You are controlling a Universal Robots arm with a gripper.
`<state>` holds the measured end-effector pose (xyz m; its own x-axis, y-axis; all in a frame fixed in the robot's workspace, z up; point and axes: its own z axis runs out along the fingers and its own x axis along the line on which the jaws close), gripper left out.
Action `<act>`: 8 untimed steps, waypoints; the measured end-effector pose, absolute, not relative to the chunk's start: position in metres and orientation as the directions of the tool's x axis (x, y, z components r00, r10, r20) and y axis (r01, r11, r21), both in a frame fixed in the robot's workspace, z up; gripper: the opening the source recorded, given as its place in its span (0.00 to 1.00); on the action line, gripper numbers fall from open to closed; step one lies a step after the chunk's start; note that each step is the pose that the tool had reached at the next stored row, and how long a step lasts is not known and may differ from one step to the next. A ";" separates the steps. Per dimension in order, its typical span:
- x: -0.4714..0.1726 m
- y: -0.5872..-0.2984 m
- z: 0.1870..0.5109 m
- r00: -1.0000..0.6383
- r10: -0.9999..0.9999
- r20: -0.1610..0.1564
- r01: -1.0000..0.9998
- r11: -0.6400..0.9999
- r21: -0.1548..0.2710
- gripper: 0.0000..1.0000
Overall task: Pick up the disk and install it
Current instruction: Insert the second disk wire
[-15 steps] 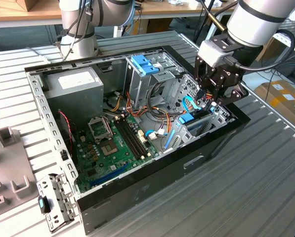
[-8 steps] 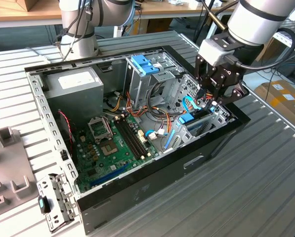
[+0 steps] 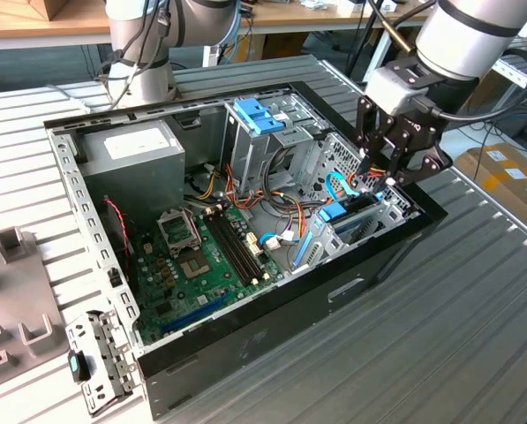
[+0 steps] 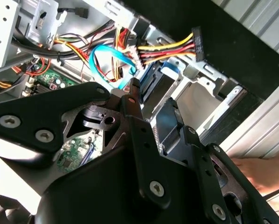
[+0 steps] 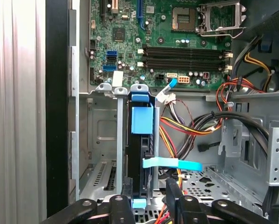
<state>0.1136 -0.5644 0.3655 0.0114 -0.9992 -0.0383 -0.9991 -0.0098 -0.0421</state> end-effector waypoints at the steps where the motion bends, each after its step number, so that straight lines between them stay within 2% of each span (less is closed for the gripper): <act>1: 0.115 -0.564 0.366 0.011 -0.999 -0.038 -0.999 -0.010 -0.042 0.42; 8: 0.119 -0.564 0.367 0.065 -0.997 -0.039 -0.997 -0.063 -0.042 0.42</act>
